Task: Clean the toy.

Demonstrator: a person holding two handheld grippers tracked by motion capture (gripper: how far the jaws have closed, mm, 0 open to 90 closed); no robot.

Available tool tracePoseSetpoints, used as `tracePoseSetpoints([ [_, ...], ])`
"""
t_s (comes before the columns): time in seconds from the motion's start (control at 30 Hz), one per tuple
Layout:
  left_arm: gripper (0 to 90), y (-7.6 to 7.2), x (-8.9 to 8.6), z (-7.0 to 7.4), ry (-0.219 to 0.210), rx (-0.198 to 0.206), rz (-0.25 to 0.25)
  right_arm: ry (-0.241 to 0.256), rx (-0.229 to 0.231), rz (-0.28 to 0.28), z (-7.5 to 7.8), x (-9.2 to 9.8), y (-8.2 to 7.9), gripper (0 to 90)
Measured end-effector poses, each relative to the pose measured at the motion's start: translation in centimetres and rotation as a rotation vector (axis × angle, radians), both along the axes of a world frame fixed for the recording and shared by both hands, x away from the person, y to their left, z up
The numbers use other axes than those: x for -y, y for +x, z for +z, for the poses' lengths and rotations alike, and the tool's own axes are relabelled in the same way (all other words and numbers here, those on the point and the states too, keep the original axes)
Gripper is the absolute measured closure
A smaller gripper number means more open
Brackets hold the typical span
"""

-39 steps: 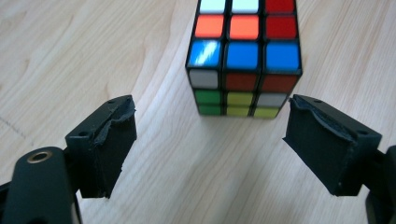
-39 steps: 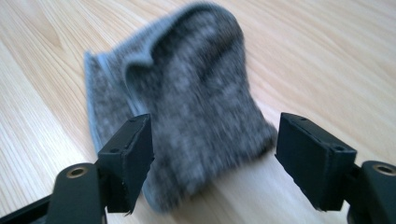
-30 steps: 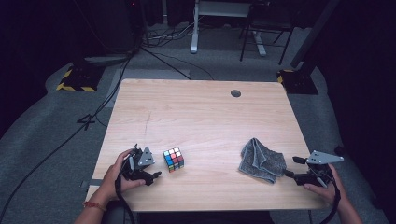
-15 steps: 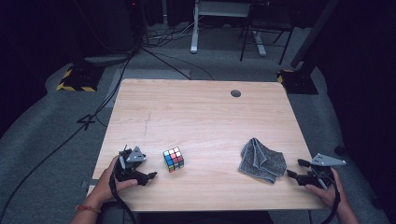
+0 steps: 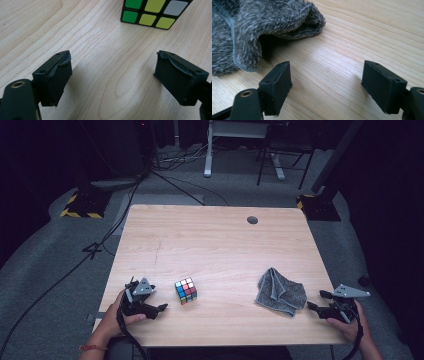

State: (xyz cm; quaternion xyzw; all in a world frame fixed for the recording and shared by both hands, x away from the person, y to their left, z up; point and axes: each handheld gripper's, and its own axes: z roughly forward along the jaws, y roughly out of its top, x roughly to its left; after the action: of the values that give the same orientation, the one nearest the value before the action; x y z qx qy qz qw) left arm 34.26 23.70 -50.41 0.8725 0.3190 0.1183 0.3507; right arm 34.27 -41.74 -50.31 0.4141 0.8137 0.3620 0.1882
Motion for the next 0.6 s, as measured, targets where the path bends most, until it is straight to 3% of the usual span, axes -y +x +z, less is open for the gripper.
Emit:
tracePoseSetpoints([
  [0.6,14.7,0.00,-0.12,0.00,0.001,0.002,0.005,0.005,-0.004,-0.014,0.00,-0.02,0.28,23.6],
])
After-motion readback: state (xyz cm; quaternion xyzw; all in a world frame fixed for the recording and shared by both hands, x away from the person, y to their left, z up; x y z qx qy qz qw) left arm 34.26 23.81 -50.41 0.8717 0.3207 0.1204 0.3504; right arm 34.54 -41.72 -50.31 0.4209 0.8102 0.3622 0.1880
